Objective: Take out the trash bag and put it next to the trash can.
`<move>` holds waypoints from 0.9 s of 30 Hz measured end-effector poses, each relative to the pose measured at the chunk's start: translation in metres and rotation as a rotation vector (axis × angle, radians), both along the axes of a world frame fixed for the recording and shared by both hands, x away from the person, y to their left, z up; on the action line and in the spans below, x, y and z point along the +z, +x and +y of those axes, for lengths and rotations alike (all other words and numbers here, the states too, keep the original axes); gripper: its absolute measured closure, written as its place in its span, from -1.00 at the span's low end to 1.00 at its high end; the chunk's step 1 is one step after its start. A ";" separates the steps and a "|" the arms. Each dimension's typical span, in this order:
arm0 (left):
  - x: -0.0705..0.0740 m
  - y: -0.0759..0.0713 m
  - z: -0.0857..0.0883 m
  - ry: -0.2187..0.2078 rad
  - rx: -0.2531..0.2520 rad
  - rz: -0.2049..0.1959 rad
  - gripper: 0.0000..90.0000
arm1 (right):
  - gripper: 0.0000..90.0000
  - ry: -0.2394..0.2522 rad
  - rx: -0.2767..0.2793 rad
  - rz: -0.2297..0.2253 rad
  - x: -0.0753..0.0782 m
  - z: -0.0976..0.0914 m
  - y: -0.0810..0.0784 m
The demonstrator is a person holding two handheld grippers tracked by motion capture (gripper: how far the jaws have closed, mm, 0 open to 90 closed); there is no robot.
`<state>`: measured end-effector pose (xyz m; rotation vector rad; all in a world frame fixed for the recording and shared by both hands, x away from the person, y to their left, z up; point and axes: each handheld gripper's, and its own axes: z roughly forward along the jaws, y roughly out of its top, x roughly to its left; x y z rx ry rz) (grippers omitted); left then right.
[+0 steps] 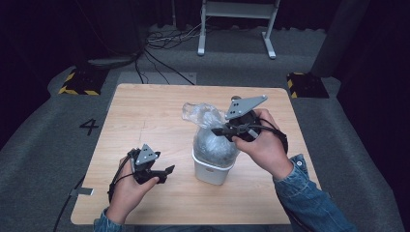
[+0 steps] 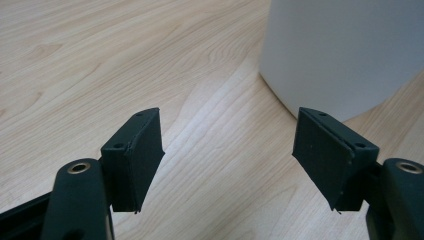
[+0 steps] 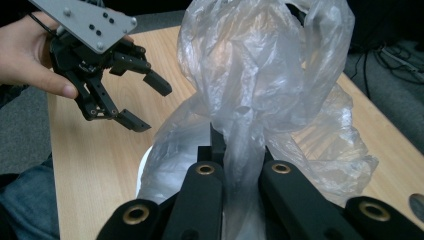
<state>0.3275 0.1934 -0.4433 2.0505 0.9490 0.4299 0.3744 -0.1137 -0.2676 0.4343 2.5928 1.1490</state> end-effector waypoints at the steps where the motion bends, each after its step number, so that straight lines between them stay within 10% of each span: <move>1: -0.001 -0.001 0.003 0.006 0.003 0.004 -0.39 | 0.99 0.004 -0.001 -0.007 0.003 -0.001 -0.001; 27: -0.007 0.000 0.018 0.011 0.042 0.029 -0.40 | 0.99 0.054 -0.100 -0.141 0.048 -0.060 0.004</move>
